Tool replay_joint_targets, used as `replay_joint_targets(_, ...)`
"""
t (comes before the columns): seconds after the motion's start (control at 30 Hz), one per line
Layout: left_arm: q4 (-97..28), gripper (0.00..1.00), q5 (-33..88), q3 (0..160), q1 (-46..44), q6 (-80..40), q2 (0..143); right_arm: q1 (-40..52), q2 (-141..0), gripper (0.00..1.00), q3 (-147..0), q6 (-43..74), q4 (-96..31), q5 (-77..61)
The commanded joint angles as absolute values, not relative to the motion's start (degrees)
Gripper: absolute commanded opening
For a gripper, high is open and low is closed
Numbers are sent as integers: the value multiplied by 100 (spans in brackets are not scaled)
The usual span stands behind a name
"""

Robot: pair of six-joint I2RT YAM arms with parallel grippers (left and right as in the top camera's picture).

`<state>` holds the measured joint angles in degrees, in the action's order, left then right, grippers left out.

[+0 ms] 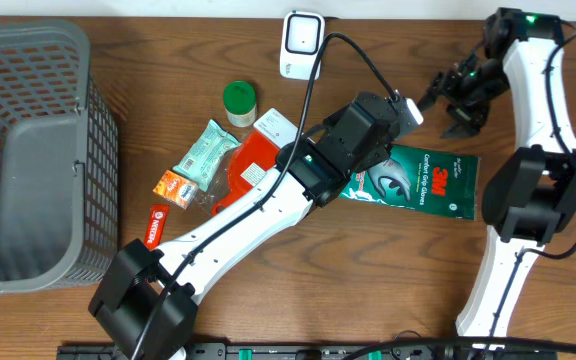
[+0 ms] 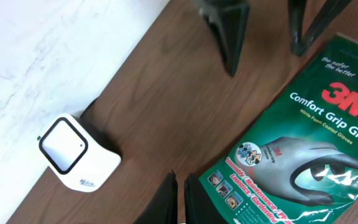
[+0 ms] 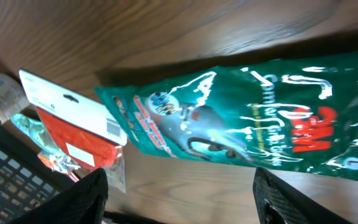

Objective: Scan the item barcode
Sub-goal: 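Open the left gripper to drop the gloves bag, then withdraw left, then move the right gripper down onto the gloves bag and grasp it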

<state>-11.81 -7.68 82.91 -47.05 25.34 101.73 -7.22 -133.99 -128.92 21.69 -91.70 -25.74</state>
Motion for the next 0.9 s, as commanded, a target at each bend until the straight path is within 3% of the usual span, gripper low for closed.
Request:
replay_joint_targets(0.0, -1243, 7, -799, 8399, -4707, 2471, 10084, -943, -13351, 73, -12888, 2040, -9201, -2598)
replay_joint_targets(0.07, -1382, 9, -803, 8394, -4687, 2285, 10084, -1002, -13351, 77, -12888, 1809, -9279, -2600)
replay_joint_targets(0.17, -1647, 38, -832, 8346, -4497, 2051, 10086, -1022, -13351, 82, -12888, 1304, -9577, -2598)
replay_joint_targets(0.23, -1793, 43, -821, 8315, -4241, 1789, 10086, -1024, -13351, 81, -12888, 1007, -9706, -2598)
replay_joint_targets(0.37, -2014, 51, -429, 8311, -3629, 1090, 10086, -1044, -13351, 83, -12888, 762, -9732, -2528)
replay_joint_targets(0.5, -2333, 58, 615, 8309, -3225, 963, 10086, -1140, -13351, 98, -12807, 755, -9690, -2231)
replay_joint_targets(0.87, -2630, 66, 716, 8272, -3308, 814, 10086, -1540, -13351, 96, -11369, 565, -9181, -2156)
